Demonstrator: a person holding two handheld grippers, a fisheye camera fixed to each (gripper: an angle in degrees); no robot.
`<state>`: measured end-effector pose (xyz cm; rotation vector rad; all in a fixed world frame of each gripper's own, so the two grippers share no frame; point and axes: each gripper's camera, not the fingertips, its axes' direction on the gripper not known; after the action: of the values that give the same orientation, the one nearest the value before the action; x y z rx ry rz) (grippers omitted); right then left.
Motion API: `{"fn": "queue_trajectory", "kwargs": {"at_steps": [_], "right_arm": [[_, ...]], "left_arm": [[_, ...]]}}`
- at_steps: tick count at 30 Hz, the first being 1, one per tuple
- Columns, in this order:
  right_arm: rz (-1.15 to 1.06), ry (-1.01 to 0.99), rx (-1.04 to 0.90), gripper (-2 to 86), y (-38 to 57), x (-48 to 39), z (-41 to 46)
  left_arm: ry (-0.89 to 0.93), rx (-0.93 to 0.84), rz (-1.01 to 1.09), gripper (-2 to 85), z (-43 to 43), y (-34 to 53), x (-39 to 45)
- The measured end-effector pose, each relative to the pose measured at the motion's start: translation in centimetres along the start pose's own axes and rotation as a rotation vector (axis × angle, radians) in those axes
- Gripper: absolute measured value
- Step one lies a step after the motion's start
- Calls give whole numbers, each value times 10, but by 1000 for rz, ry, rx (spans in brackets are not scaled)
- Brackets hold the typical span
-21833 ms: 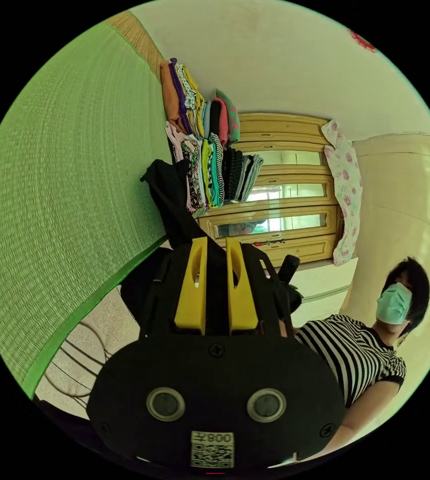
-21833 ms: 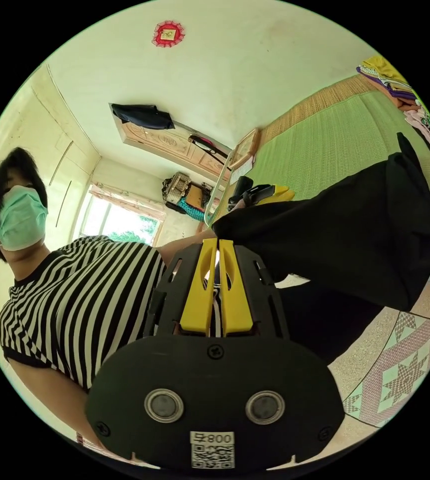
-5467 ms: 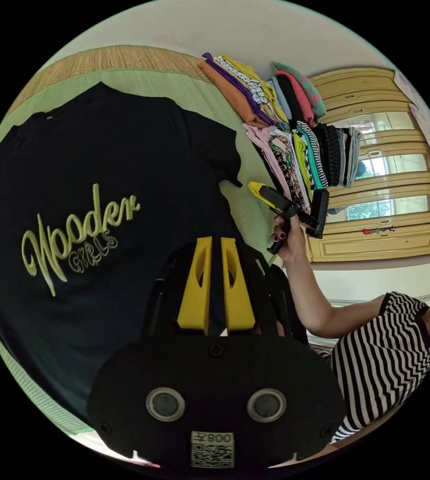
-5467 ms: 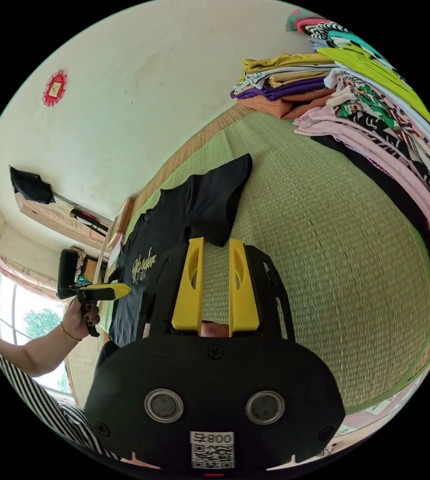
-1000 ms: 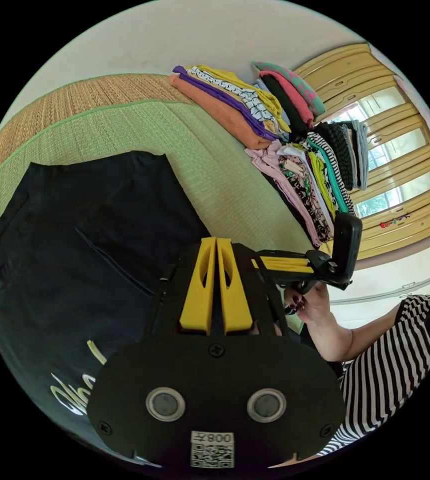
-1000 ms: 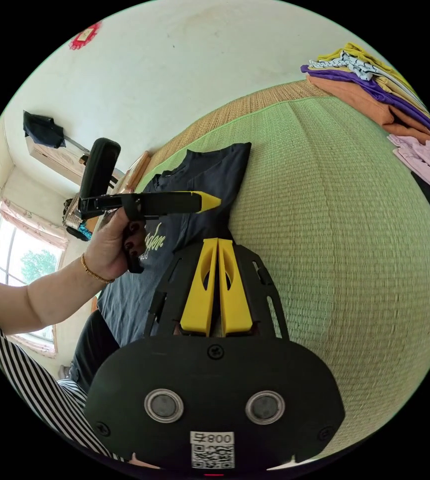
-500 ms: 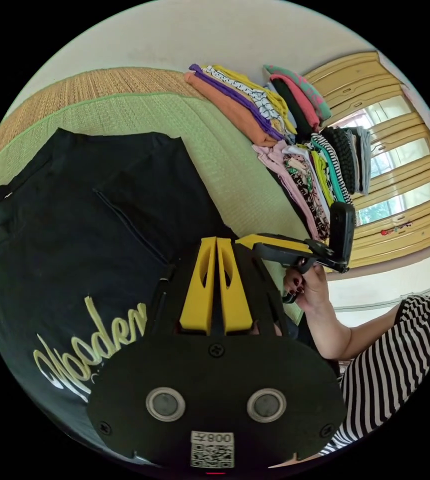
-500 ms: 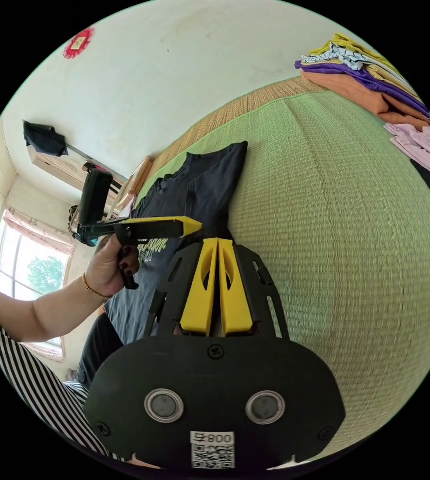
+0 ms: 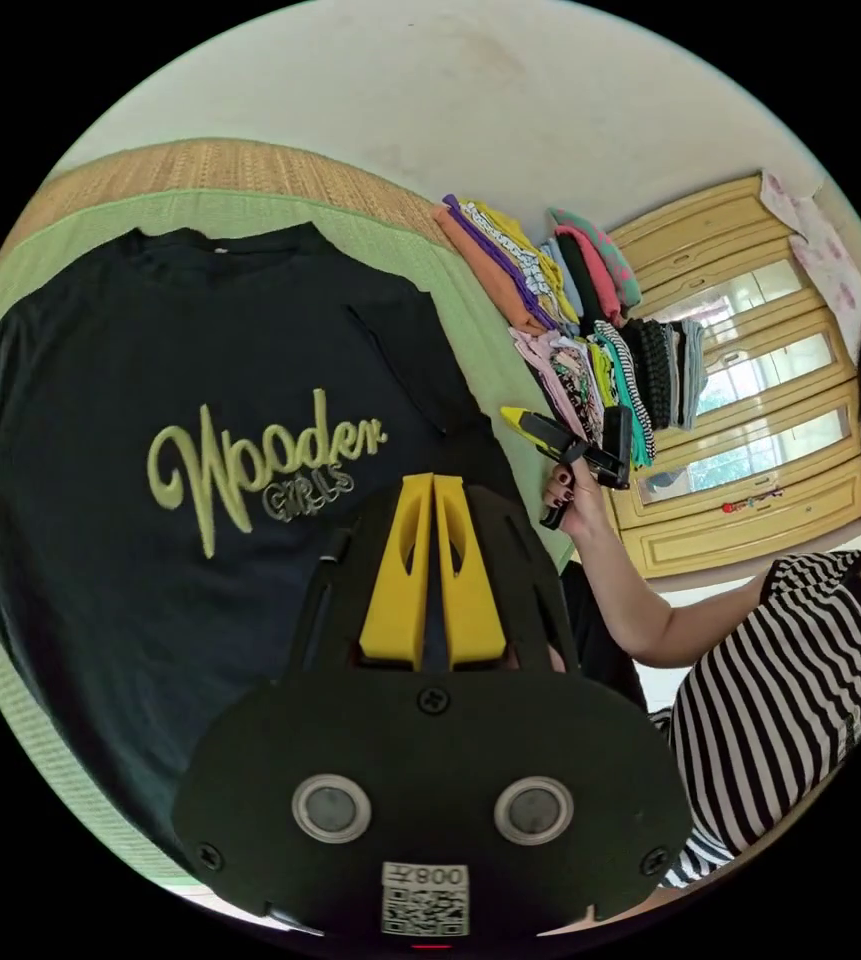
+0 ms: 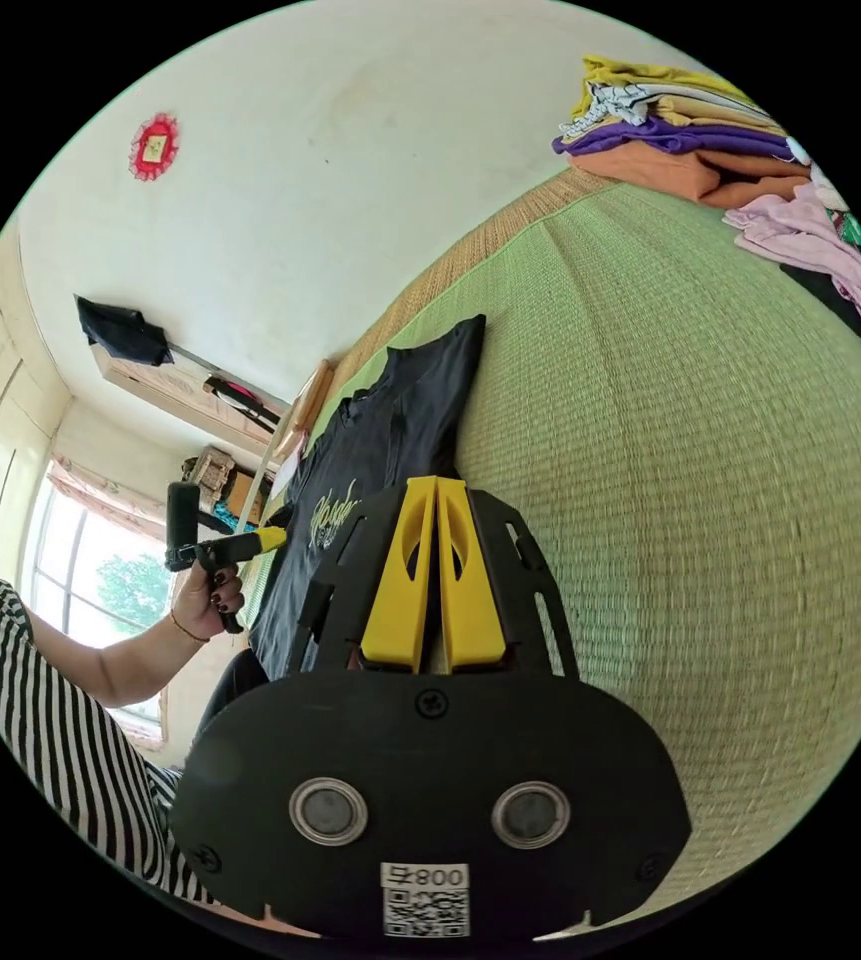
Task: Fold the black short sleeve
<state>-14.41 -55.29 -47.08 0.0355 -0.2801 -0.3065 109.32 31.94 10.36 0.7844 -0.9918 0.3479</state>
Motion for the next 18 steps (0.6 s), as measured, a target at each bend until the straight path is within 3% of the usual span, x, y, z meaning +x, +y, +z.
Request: {"fn": "queue_trajectory", "kwargs": {"at_steps": [7, 13, 18], "right_arm": [[-130, 36, -112, 17, -47, -122, 10], [-288, 21, -285, 53, -113, -270, 86], [-438, 6, -399, 66, -181, -411, 170]], "left_arm": [[-26, 349, -347, 58, -94, 224, -145], [18, 711, -571, 105, -141, 388, -262], [96, 859, -666, 122, -142, 482, -345]]}}
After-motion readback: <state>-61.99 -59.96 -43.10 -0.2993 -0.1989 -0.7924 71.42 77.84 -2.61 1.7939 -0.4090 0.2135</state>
